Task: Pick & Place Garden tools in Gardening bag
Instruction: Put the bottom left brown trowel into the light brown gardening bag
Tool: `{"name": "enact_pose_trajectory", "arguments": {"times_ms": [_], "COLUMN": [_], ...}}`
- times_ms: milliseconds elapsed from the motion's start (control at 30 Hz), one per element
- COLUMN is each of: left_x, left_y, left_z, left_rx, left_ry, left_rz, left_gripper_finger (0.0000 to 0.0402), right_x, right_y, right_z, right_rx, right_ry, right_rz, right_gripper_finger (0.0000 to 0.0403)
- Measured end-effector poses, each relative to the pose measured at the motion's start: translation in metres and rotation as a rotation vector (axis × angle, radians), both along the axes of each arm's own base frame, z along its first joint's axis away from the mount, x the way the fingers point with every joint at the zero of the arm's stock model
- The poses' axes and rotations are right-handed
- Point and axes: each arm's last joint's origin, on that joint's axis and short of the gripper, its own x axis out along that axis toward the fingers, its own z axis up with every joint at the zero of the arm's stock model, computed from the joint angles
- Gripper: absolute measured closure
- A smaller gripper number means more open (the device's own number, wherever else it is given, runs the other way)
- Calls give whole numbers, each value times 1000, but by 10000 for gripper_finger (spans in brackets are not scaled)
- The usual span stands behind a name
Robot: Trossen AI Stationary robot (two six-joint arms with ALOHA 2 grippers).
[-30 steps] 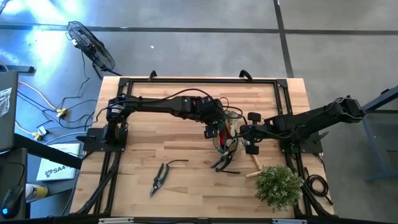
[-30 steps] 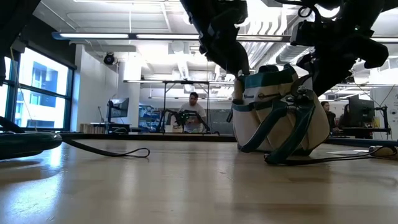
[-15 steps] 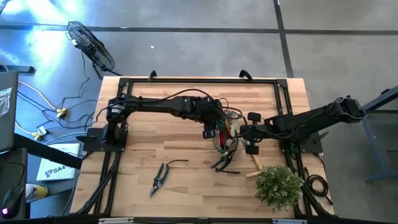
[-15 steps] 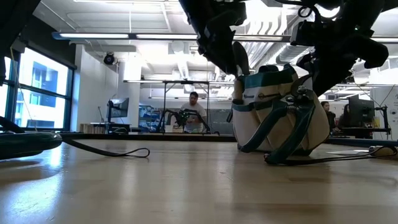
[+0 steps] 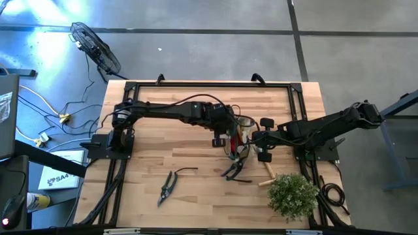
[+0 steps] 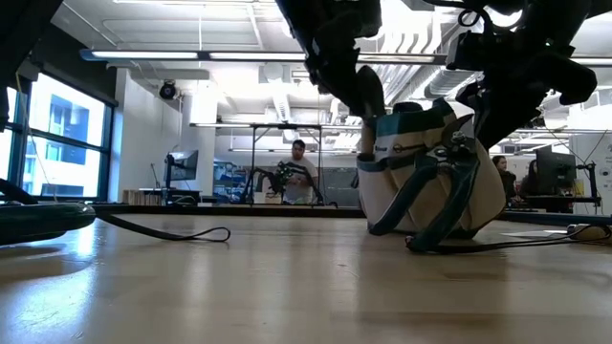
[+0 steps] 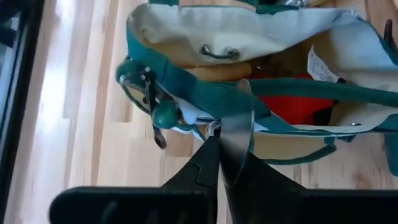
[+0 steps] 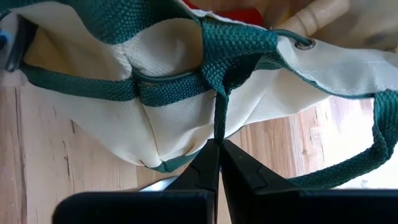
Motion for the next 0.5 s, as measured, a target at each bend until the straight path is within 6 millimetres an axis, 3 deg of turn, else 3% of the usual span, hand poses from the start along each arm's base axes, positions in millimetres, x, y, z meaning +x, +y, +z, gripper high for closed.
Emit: {"name": "enact_pose_trajectory", "arguments": {"times_ms": [500], "left_x": [11], "left_y": [0], "left_z": [-24], "left_rx": [-34], "left_ry": [50], "left_rz": [-16], "left_gripper_finger": [400], "right_x": [0], "right_y": [0], "right_z": [0], "right_rx": [3], "right_ry": [-3], "right_rz": [2], "right_gripper_finger": [399]}}
